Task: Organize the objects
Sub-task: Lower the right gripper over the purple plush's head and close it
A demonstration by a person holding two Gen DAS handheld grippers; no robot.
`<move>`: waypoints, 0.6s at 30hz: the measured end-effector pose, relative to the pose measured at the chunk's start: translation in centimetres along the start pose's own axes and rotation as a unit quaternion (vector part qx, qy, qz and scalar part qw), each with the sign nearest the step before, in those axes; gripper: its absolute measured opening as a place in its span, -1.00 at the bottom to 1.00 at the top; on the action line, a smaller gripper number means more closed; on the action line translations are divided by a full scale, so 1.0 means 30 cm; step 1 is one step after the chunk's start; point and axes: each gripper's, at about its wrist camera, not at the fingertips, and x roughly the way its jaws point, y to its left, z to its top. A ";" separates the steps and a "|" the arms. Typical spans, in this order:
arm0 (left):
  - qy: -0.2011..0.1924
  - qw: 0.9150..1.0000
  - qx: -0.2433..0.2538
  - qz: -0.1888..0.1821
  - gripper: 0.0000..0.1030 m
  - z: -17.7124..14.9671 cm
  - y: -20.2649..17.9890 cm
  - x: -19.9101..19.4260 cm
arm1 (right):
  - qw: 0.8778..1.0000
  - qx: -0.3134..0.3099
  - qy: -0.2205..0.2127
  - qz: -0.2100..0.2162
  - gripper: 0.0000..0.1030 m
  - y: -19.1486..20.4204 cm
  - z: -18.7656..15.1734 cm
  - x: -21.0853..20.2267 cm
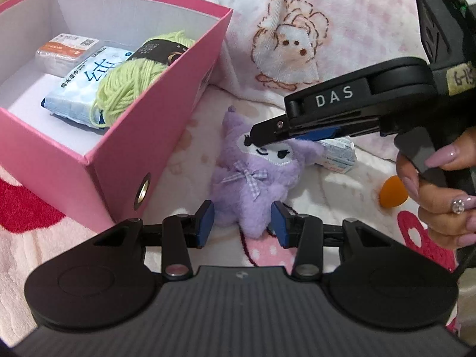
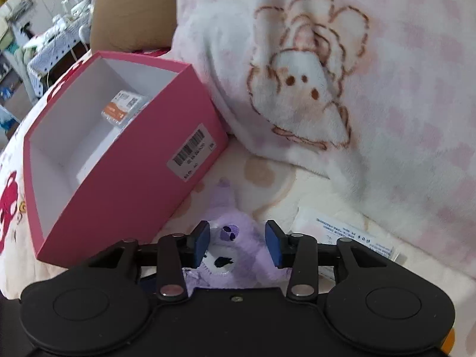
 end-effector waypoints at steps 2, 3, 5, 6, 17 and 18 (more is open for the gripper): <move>0.002 1.000 0.000 0.001 -0.20 -0.003 0.001 0.001 | 1.000 0.020 -0.003 0.011 0.04 -0.017 -0.012 -0.005; 0.003 1.000 -0.001 0.001 -0.20 -0.008 0.000 0.001 | 0.999 0.034 -0.002 0.020 0.06 -0.024 -0.017 -0.008; 0.006 1.000 0.010 0.000 -0.13 -0.007 -0.014 0.012 | 0.999 0.037 0.002 0.023 0.09 -0.020 -0.030 -0.013; 0.005 1.000 0.022 0.003 -0.13 -0.007 -0.022 0.017 | 0.999 0.031 0.000 0.017 0.08 -0.014 -0.037 -0.013; 0.045 0.998 0.008 -0.032 -0.01 0.002 -0.007 0.030 | 0.996 0.073 -0.017 0.038 -0.11 -0.046 -0.119 -0.049; 0.056 0.997 0.012 -0.047 -0.01 0.009 -0.012 0.030 | 0.996 0.081 -0.020 0.041 -0.11 -0.052 -0.127 -0.051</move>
